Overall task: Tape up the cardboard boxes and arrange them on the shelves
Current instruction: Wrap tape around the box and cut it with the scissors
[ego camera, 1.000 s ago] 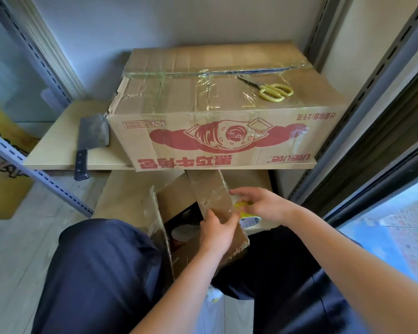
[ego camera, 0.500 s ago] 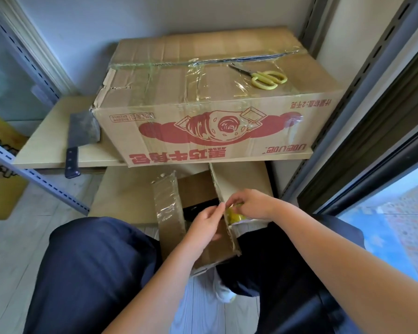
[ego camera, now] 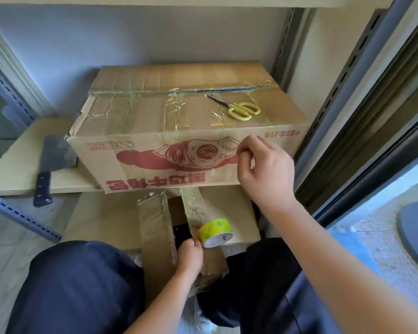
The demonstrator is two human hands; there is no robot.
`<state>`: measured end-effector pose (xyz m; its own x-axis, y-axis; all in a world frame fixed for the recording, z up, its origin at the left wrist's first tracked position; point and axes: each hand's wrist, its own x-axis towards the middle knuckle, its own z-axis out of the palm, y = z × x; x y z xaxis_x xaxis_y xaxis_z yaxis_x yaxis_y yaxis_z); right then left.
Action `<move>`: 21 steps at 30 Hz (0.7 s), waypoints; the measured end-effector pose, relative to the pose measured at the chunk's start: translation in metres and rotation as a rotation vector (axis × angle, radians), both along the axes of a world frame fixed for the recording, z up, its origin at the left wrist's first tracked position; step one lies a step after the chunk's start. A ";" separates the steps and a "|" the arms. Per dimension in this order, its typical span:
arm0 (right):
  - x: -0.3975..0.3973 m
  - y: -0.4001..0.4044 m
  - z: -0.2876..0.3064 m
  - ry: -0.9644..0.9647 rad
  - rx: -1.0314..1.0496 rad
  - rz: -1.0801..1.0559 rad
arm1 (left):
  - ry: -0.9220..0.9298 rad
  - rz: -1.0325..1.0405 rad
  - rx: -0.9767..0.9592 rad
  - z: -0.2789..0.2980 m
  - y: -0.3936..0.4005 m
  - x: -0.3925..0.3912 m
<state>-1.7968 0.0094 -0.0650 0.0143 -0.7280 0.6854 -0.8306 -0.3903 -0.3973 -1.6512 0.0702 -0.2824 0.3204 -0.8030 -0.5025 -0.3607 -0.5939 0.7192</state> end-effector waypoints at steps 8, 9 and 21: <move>-0.001 -0.100 0.054 0.217 0.496 -0.217 | -0.546 -0.402 -0.302 0.016 -0.008 0.010; -0.002 -0.108 0.061 0.260 0.566 -0.224 | -0.646 -0.513 -0.358 0.020 -0.010 0.014; -0.017 0.065 0.044 -0.098 1.098 0.182 | -0.540 -1.509 0.109 0.075 -0.081 0.046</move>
